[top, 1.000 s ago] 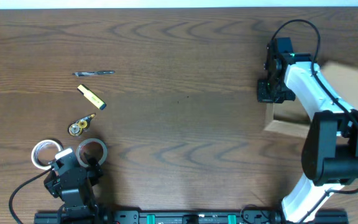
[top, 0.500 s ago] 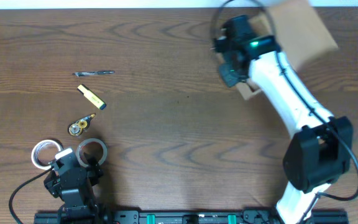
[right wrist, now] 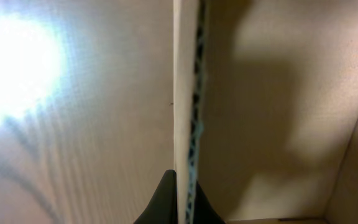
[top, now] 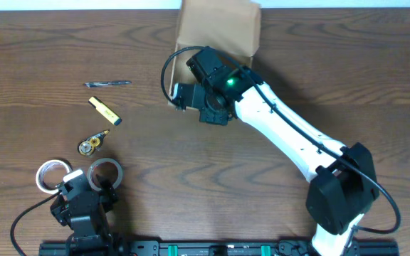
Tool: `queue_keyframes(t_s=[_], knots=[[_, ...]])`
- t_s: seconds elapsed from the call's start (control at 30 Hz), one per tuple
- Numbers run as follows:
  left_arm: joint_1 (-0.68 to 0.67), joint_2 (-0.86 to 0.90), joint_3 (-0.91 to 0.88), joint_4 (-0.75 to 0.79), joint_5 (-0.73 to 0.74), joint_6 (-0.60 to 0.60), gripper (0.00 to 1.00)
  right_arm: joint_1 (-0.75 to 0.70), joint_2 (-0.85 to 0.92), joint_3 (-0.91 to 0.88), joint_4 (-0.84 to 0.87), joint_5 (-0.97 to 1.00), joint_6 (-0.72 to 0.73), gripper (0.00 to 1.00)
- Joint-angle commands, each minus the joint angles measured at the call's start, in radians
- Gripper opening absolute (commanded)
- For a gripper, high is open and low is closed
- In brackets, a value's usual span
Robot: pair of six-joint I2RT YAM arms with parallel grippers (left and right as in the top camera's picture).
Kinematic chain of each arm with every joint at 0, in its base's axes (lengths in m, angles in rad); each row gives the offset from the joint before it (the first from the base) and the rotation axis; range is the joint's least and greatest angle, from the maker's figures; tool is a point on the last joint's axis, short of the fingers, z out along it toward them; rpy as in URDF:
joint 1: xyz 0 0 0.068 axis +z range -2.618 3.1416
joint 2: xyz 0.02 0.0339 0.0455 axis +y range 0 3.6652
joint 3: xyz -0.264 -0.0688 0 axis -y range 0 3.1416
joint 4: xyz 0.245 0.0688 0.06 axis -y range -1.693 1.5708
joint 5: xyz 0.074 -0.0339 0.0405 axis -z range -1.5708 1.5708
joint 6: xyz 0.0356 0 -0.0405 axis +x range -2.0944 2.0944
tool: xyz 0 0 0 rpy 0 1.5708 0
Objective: Pack container
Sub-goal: 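Drag the box with the right gripper to the table center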
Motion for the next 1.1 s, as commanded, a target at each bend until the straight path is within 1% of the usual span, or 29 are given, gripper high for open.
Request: queue_keyframes(t_s=[0.0,0.07,0.17,0.43,0.6,0.67,0.7,0.73,0.77,0.93,1.07], knots=[[0.001,-0.006,-0.009,-0.004,0.0,0.01,0.96,-0.004,0.012,0.016,-0.055,-0.093,-0.108,0.01],[0.001,-0.006,-0.009,-0.004,0.0,0.01,0.96,-0.004,0.035,0.016,-0.116,-0.131,-0.142,0.01],[0.001,-0.006,-0.009,-0.004,0.0,0.01,0.96,-0.004,0.068,0.015,-0.15,-0.131,-0.148,0.01],[0.001,-0.006,-0.009,-0.004,0.0,0.01,0.95,0.0,0.18,0.015,-0.18,-0.13,-0.148,0.01],[0.001,-0.006,-0.009,-0.004,0.0,0.01,0.95,0.0,0.19,0.015,-0.18,-0.13,-0.148,0.02],[0.001,-0.006,-0.009,-0.004,0.0,0.01,0.95,0.0,0.19,0.015,-0.182,-0.13,-0.147,0.44],[0.001,-0.006,-0.009,-0.004,0.0,0.01,0.95,0.0,0.19,0.015,-0.184,-0.13,-0.147,0.56],[0.001,-0.006,-0.009,-0.004,0.0,0.01,0.95,0.0,0.19,0.015,-0.185,-0.129,-0.147,0.73],[0.001,-0.006,-0.009,-0.004,0.0,0.01,0.95,0.0,0.19,0.016,-0.187,-0.128,-0.147,0.99],[0.001,-0.006,-0.009,-0.004,0.0,0.01,0.95,0.0,0.184,0.02,-0.194,-0.102,-0.131,0.99],[0.001,-0.006,-0.009,-0.004,0.0,0.01,0.95,0.0,0.132,0.044,-0.199,-0.1,-0.118,0.99]])
